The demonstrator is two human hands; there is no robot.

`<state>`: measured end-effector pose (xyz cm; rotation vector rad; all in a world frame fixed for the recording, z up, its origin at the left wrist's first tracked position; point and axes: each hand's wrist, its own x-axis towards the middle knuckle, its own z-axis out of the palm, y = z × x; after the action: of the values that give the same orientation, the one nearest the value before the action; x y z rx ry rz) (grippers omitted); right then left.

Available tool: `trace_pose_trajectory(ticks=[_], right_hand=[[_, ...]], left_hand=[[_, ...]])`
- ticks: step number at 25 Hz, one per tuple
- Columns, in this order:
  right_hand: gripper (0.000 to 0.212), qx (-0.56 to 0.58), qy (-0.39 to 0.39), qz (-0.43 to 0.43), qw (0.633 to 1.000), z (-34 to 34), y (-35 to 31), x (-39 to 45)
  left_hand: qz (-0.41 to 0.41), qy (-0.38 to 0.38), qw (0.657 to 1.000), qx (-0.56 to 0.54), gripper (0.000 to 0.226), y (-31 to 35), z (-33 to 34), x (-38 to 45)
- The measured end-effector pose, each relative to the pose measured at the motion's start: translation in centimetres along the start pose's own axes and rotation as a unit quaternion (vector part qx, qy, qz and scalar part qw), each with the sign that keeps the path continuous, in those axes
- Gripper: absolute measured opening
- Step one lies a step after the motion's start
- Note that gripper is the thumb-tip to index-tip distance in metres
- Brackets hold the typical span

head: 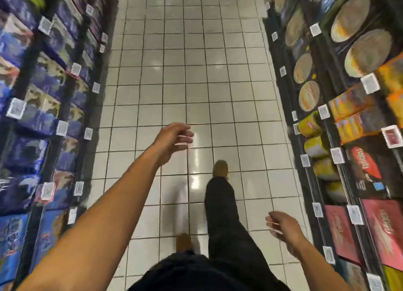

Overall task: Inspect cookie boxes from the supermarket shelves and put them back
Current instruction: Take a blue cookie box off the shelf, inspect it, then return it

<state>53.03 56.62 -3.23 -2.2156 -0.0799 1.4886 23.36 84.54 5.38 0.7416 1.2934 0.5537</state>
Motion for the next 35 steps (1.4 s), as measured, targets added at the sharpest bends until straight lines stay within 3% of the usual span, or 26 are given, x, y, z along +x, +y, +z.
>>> trace_pose_trajectory(ticks=[3,7,12,17,21,25,30,35], right_hand=[[0.02,-0.021,0.005,0.011,1.0,0.7,-8.0,5.8],[0.023,-0.077,-0.07,-0.042,0.994,5.3,-25.0,11.6],[0.01,-0.064,-0.179,-0.158,0.969,14.9,-49.8,14.0],[0.011,-0.089,-0.235,-0.288,0.924,24.1,-71.3,16.3],[0.013,-0.119,-0.205,-0.21,0.948,28.9,-80.6,21.6],[0.018,-0.14,-0.145,-0.1,0.974,29.8,-86.0,26.8],[0.019,-0.137,-0.071,-0.001,0.988,29.2,-92.7,32.1],[0.016,-0.128,-0.07,-0.015,0.989,35.4,-108.1,39.0]], left_hand=[[-0.01,0.007,1.0,-0.018,0.014,5.2,2.1,7.8],[-0.097,0.053,0.993,-0.03,0.015,7.6,1.6,15.2],[-0.193,0.167,0.966,-0.032,0.015,9.5,-4.4,20.2],[-0.21,0.247,0.94,-0.108,0.014,16.1,-12.5,28.9],[-0.214,0.252,0.938,-0.106,0.012,25.5,-15.8,39.8],[-0.161,0.16,0.973,-0.045,0.011,39.9,-14.8,53.0],[-0.059,0.087,0.993,-0.049,0.012,57.4,-13.0,68.2],[-0.01,0.071,0.996,-0.05,0.018,68.2,-14.8,81.6]])
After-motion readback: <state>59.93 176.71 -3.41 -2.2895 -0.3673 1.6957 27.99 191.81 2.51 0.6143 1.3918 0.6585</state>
